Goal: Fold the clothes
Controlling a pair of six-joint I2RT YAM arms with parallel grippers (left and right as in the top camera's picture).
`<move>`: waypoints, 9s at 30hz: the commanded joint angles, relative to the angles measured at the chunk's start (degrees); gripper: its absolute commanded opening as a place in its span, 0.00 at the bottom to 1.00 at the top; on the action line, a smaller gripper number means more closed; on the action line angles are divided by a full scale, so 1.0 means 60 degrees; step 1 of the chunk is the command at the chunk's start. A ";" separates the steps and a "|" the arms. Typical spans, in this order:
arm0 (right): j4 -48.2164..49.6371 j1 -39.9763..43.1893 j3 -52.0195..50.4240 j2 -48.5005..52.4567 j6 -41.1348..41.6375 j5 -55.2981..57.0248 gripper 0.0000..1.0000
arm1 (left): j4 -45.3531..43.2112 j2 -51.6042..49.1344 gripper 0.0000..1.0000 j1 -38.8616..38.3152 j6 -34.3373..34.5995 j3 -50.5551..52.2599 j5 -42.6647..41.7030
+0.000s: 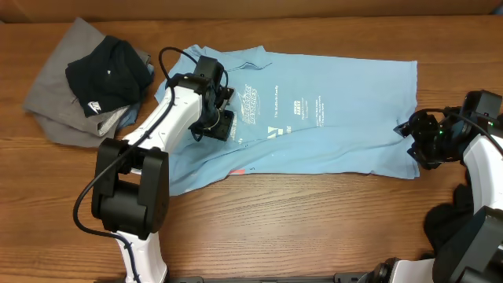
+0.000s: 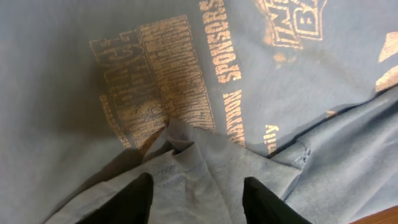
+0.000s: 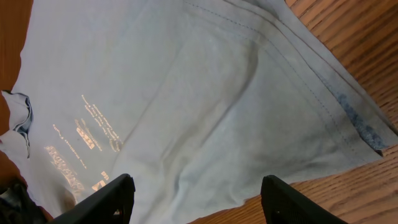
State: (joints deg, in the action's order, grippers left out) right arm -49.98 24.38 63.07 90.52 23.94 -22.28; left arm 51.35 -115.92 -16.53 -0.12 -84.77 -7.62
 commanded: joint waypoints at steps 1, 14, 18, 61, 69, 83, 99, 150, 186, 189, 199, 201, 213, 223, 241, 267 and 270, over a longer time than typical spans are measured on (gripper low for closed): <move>0.0029 -0.0018 0.0193 0.0007 -0.0058 -0.0069 0.69 | -0.0138 -0.0164 0.48 -0.0073 0.0168 0.0277 0.0091; 0.0018 -0.0018 0.0193 0.0007 -0.0058 -0.0237 0.68 | 0.0820 -0.0157 0.04 -0.0044 0.0481 -0.1311 0.0044; 0.0022 -0.0018 0.0193 0.0007 -0.0062 -0.0237 0.68 | 0.0958 -0.0157 0.04 -0.0044 0.0233 -0.2189 0.0135; -0.0051 -0.0018 0.0193 0.0007 -0.0062 -0.0233 0.69 | 0.1231 -0.0157 0.04 0.1577 0.1067 -0.0412 0.1523; -0.0047 -0.0018 0.0193 0.0007 -0.0062 -0.0229 0.69 | 0.1472 -0.0157 0.04 0.1585 0.1064 -0.1541 0.2098; -0.0047 -0.0018 0.0193 0.0007 -0.0066 -0.0226 0.69 | 0.1271 -0.0164 0.44 0.1577 0.1588 -0.0594 0.1603; -0.0055 -0.0018 0.0178 0.0007 -0.0066 -0.0229 0.69 | 0.0867 -0.0160 0.04 0.1574 0.1657 0.0000 0.1202; -0.0164 -0.0018 0.0178 0.0007 -0.0066 -0.0229 0.69 | -0.0426 -0.0164 0.05 0.1774 0.1552 -0.0503 0.2579; -0.0189 -0.0022 0.0178 0.0007 -0.0066 -0.0226 0.70 | -0.0073 -0.0036 0.04 0.2259 0.1479 -0.1144 0.2269; -0.0175 -0.0022 0.0178 0.0007 -0.0066 -0.0226 0.69 | -0.0022 -0.0036 0.04 0.2273 0.1443 -0.1177 0.2594; -0.0124 -0.0018 0.0178 0.0007 -0.0066 -0.0186 0.70 | -0.0131 -0.0036 0.60 0.2280 0.1450 -0.1162 0.2583; -0.0127 -0.0022 0.0178 0.0007 -0.0066 -0.0120 0.70 | -0.0058 -0.0036 0.74 0.2280 0.1439 -0.1169 0.2586; -0.0004 -0.0018 0.0178 0.0007 -0.0062 0.0291 0.77 | 0.1756 -0.0033 0.67 0.2186 0.1053 -0.2080 0.0397; -0.0080 -0.0018 0.0178 0.0011 0.0007 0.0707 0.80 | 0.3636 -0.0036 0.63 0.2368 0.1555 -0.0361 0.0146; 0.0022 0.0273 0.0171 0.0011 0.0372 0.1330 0.86 | 0.1792 -0.0033 0.04 0.2728 0.2353 0.2127 0.0681; -0.0255 0.0251 -0.1271 0.1428 0.0219 0.1355 0.29 | 0.1647 -0.0033 0.04 0.5002 0.1905 0.2102 0.0492; -0.0259 0.0255 -0.1271 0.1428 0.0222 0.1355 0.20 | 0.1647 -0.0033 0.04 0.5005 0.1905 0.2102 0.0525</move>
State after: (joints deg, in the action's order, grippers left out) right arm -51.68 26.11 55.53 99.29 25.34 -14.57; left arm 62.96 -115.26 13.21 12.93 -73.54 -7.33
